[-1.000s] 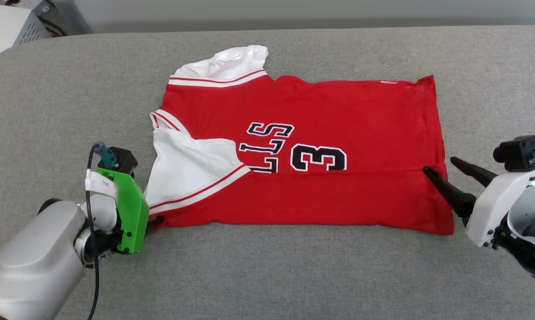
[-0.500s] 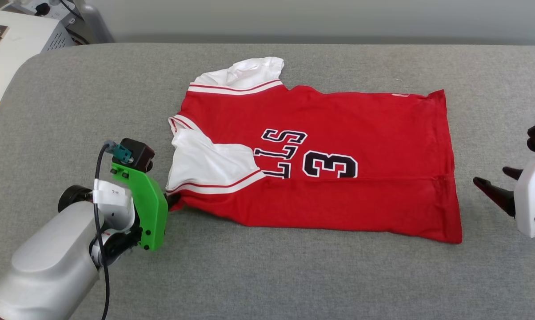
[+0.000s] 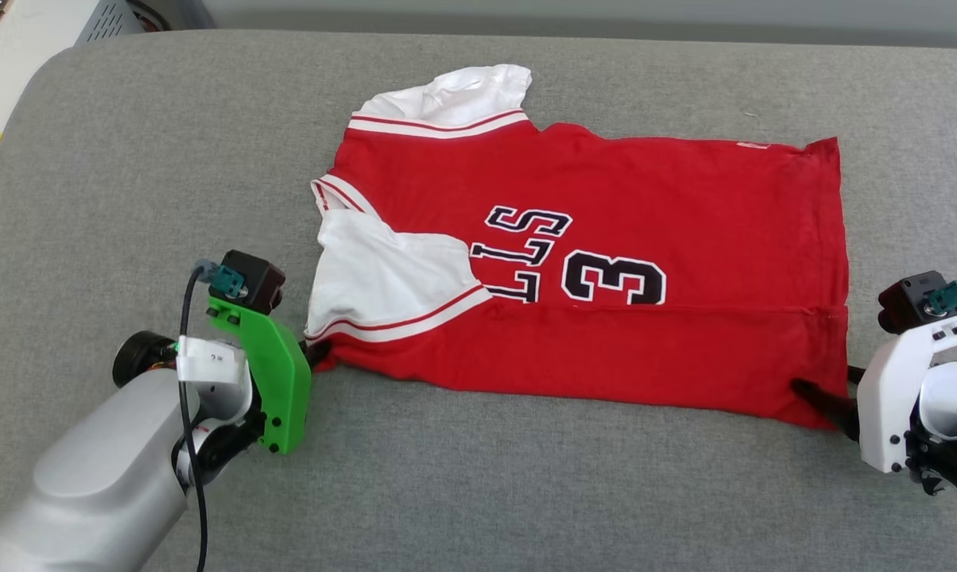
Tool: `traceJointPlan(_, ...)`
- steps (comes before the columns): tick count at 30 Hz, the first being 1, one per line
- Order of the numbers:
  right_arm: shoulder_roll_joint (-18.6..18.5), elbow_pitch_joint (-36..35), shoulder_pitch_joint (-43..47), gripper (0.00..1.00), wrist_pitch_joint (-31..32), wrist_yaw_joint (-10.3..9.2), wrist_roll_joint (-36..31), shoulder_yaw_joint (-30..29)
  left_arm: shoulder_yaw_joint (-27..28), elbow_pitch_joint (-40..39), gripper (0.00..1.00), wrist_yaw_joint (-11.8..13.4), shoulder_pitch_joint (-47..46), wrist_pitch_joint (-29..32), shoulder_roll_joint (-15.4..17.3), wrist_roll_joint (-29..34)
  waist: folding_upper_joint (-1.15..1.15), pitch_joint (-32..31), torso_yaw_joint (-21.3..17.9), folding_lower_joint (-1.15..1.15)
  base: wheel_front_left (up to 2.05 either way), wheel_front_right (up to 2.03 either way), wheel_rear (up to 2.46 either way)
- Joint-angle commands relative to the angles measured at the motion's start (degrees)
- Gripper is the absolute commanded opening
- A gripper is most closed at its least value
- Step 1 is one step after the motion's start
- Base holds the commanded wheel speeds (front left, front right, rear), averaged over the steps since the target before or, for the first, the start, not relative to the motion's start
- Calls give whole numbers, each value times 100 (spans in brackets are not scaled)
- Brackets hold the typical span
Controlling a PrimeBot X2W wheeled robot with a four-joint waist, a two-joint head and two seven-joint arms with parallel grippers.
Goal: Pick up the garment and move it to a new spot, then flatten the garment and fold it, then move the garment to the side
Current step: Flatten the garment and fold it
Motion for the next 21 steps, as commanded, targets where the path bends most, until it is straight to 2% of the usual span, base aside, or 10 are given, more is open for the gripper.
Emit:
traceJointPlan(1, 268, 174, 308, 87, -52, 2, 40, 228, 6, 53, 0, 22, 125, -68, -40, -3, 0, -26, -6, 0, 0, 0, 0)
traceJointPlan(2, 277, 174, 307, 14, -137, 2, 52, 238, 5, 85, 0, 18, 159, -94, -42, -15, 0, -60, -23, 0, 0, 0, 0)
traceJointPlan(3, 264, 160, 294, 0, -253, 2, 57, 245, 11, 121, 0, 15, 206, -126, -42, -39, 0, -110, -47, 0, 0, 0, 0)
traceJointPlan(8, 76, -36, 255, 0, -666, 2, 90, 252, 66, 174, 0, 21, 458, -332, 30, -131, 0, -440, -161, 0, 0, 0, 0)
traceJointPlan(12, -167, -439, 390, 0, -845, 2, 200, 172, 84, -38, 0, 82, 709, -398, 233, -175, 0, -713, -202, 0, 0, 0, 0)
traceJointPlan(21, -822, -1452, 1277, 0, -716, 2, 459, -361, 7, -1152, 0, 458, 1538, -246, 742, -392, 0, -1132, -150, 0, 0, 0, 0)
